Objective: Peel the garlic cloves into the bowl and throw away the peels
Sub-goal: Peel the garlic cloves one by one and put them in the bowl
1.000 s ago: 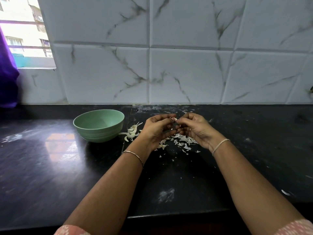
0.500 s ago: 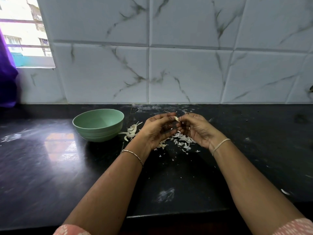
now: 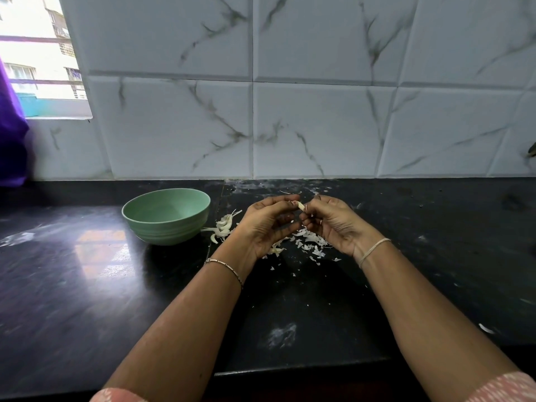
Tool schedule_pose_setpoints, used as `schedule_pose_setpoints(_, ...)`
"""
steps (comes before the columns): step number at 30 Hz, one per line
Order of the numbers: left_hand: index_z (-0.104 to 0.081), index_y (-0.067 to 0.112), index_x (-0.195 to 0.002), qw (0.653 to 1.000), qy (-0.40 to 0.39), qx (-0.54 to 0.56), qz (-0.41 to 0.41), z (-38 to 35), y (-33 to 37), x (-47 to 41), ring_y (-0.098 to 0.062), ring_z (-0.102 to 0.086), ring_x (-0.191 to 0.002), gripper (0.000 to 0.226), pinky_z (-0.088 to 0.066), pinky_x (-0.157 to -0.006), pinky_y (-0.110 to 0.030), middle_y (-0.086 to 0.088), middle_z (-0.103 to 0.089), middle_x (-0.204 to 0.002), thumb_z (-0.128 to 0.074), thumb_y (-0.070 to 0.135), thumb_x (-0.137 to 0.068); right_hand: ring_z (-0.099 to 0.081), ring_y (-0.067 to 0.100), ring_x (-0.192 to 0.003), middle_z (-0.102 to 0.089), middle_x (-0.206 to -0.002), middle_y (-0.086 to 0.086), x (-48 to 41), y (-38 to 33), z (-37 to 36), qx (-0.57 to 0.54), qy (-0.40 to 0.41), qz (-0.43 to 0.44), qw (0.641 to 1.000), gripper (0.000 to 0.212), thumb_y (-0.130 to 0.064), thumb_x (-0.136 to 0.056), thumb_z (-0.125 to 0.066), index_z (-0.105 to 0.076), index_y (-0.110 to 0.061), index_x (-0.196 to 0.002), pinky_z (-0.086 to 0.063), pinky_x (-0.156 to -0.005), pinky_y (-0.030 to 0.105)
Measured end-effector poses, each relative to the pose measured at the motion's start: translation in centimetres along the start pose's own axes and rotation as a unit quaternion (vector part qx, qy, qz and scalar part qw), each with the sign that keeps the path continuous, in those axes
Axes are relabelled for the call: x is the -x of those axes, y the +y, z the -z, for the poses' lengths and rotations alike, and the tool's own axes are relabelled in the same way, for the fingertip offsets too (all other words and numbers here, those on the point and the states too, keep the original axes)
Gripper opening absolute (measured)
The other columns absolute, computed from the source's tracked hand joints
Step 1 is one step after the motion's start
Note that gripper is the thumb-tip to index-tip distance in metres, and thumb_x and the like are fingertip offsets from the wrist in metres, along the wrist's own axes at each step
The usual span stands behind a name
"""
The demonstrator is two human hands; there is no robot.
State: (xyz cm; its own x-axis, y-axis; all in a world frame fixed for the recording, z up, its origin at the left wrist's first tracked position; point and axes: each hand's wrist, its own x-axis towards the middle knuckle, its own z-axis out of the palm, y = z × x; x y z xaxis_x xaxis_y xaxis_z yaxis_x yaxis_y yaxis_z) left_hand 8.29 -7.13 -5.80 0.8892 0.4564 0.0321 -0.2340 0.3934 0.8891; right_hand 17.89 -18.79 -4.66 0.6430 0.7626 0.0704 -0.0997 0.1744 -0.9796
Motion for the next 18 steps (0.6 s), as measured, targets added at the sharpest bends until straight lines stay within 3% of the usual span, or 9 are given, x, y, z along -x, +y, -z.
schedule_pose_setpoints(8, -0.072, 0.007, -0.097, 1.000, -0.005, -0.010, 0.003, 0.07, 0.05, 0.01, -0.020, -0.070, -0.081, 0.015, -0.061, -0.074, -0.031, -0.009, -0.073, -0.087, -0.069, 0.002, -0.083, -0.053, 0.012, -0.052, -0.059, -0.061, 0.005, 0.10, 0.03, -0.19, 0.008, 0.002, -0.002, 1.000, 0.019, -0.001, -0.090, -0.056, -0.059, -0.010, -0.074, -0.047, -0.050, 0.017)
schedule_pose_setpoints(13, -0.071, 0.006, -0.098, 1.000, 0.005, -0.010, 0.004, -0.01, 0.12, 0.08, -0.015, -0.069, -0.073, 0.015, -0.060, -0.078, -0.033, -0.006, -0.072, -0.082, -0.069, 0.002, -0.084, -0.053, 0.012, -0.050, -0.060, -0.058, 0.006, 0.07, 0.01, -0.29, -0.011, 0.005, -0.002, 1.000, 0.025, 0.005, -0.089, -0.052, -0.053, -0.010, -0.069, -0.048, -0.049, 0.017)
schedule_pose_setpoints(18, -0.072, 0.006, -0.099, 1.000, 0.005, 0.001, 0.009, -0.06, 0.16, 0.20, -0.016, -0.066, -0.074, 0.016, -0.060, -0.073, -0.031, -0.008, -0.071, -0.083, -0.069, 0.002, -0.084, -0.056, 0.010, -0.050, -0.062, -0.059, 0.007, 0.24, -0.13, -0.19, -0.029, -0.002, -0.002, 1.000, 0.023, 0.006, -0.090, -0.052, -0.054, -0.007, -0.071, -0.049, -0.049, 0.016)
